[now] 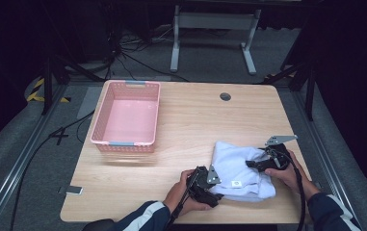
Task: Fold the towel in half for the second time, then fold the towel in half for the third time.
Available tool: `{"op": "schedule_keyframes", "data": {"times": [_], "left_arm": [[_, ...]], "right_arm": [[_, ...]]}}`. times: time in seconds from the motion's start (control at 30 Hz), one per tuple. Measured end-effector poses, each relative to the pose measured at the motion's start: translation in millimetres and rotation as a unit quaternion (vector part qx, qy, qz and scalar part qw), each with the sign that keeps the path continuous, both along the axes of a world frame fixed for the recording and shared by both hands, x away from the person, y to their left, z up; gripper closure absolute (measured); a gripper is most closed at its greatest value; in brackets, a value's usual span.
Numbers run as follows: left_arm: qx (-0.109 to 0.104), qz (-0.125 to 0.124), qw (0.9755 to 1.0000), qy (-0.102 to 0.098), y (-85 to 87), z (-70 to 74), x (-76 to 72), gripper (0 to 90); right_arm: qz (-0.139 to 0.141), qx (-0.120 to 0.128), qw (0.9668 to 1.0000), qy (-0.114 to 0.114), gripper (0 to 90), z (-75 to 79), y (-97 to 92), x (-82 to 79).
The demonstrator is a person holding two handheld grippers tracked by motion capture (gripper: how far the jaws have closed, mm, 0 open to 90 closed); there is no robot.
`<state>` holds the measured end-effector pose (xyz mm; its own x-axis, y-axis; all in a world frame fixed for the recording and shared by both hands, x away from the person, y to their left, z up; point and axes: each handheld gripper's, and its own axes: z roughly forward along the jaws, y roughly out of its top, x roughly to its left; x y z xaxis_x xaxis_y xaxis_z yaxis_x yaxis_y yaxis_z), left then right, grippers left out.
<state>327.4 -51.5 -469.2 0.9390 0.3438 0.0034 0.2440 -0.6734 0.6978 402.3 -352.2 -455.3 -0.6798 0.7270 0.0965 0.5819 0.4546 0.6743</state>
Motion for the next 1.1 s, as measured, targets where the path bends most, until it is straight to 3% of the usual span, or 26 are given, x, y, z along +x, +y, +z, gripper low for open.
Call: {"op": "schedule_keyframes", "data": {"times": [0.13,0.33,0.77,0.9,1.1], "left_arm": [[-0.002,-0.007,1.0,-0.003,0.1,1.8,3.5,48.8],[-0.001,-0.016,0.9998,-0.009,-1.2,2.9,10.4,64.1],[0.01,-0.012,0.9997,-0.02,7.3,6.7,11.1,67.3],[0.008,0.001,0.9997,-0.024,12.9,10.6,13.0,67.7],[0.002,0.03,0.9983,-0.049,30.6,19.2,21.8,67.8]], "right_arm": [[0.029,0.02,0.9993,0.015,50.9,2.1,2.2,-2.7],[0.039,0.039,0.9982,0.026,63.5,2.4,1.8,-3.3],[0.051,0.03,0.9982,-0.011,69.0,8.5,10.7,-6.0],[0.053,0.031,0.998,-0.017,69.2,12.4,15.6,-3.4],[0.063,0.034,0.9967,-0.038,69.3,25.1,33.2,8.5]]}}
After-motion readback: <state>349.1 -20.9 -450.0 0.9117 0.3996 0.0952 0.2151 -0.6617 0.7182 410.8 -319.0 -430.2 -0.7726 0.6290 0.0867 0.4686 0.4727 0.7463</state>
